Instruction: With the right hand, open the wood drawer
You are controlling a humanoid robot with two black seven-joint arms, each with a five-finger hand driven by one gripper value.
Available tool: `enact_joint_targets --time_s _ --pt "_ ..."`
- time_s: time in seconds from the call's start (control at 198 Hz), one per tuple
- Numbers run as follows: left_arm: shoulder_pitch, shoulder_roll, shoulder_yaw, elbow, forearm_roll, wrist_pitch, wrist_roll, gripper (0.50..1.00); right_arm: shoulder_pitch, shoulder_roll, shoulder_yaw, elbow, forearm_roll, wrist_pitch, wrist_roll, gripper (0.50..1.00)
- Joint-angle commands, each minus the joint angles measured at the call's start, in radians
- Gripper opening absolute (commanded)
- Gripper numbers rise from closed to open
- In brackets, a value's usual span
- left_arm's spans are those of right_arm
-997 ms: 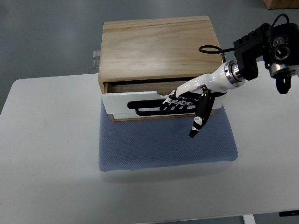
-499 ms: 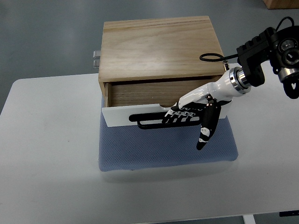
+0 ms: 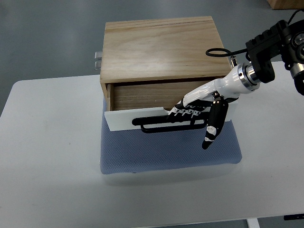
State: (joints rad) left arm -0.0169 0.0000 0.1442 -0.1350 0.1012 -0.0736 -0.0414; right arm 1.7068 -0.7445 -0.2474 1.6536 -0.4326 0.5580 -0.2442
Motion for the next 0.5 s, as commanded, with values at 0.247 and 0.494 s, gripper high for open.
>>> enact_joint_targets --time_s 0.247,0.494 --pt "0.0 0.0 0.0 0.0 0.0 0.0 0.0 1.0 0.0 -0.039 0.103 -0.002 0.092 -0.004 0.057 0.95" --pt "0.0 0.0 0.0 0.0 0.0 0.0 0.0 1.0 -0.004 -0.128 0.263 -0.049 0.287 -0.081 0.076 0.95"
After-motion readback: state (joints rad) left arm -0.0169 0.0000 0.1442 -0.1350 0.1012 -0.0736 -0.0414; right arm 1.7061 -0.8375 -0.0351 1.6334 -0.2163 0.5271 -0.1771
